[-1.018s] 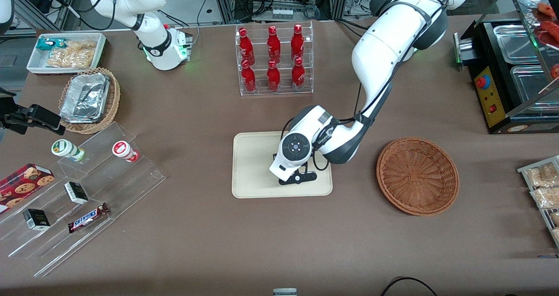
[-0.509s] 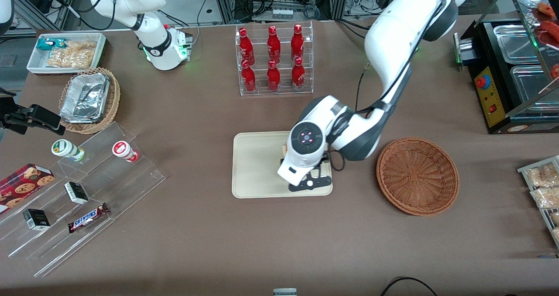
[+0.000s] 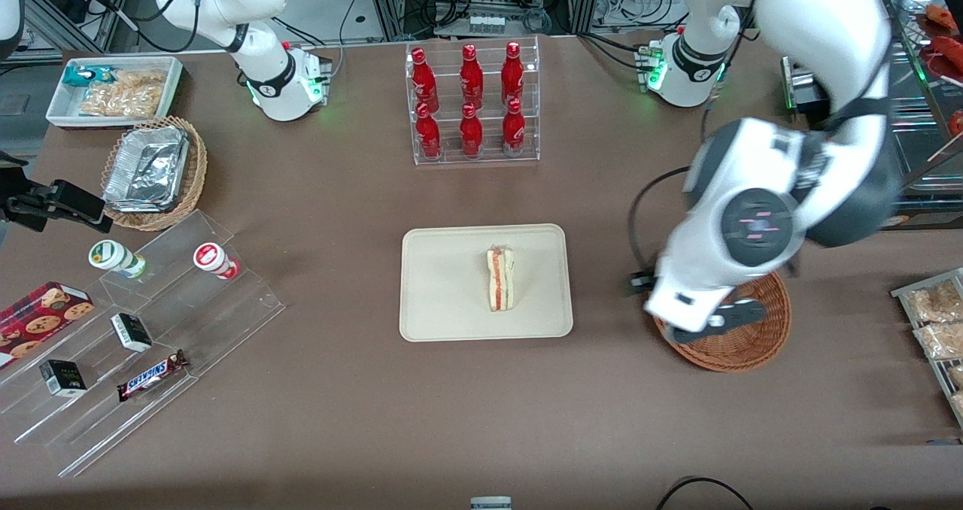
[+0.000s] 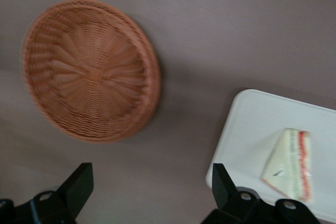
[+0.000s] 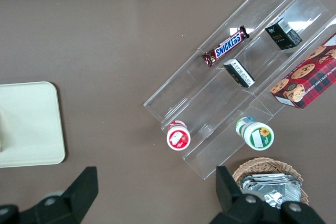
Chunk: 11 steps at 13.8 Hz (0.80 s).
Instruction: Place sandwich from basket to tray
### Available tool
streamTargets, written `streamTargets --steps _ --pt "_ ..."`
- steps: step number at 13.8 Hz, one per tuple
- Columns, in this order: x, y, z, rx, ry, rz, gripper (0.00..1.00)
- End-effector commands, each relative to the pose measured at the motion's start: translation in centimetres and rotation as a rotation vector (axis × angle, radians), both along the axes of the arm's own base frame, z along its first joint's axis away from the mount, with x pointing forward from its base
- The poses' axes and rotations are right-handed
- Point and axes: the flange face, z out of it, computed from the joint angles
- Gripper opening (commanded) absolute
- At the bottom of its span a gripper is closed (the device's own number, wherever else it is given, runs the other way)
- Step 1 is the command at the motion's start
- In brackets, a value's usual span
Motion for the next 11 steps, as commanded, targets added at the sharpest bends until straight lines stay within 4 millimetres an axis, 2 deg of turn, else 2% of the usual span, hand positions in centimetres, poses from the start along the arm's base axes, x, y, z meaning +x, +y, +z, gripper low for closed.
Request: streamTargets --steps 1,2,4,6,7,9,11 --pt "-2.4 7.0 2.8 -0.012 0.044 -0.014 1.00" --pt "-2.6 9.4 4.2 -0.012 0.045 -0.001 1.00" --pt "-3.8 12.2 7.2 -0.007 0.033 0.015 1.00" --pt "-5.7 13.6 10.3 0.013 0.033 0.032 1.00" --pt "-6.5 14.6 11.1 0.014 0.047 0.054 1.00" --pt "-8.2 14.9 13.1 0.014 0.055 0.065 1.00" --pt "-10.5 14.3 14.4 0.019 0.081 0.059 1.00"
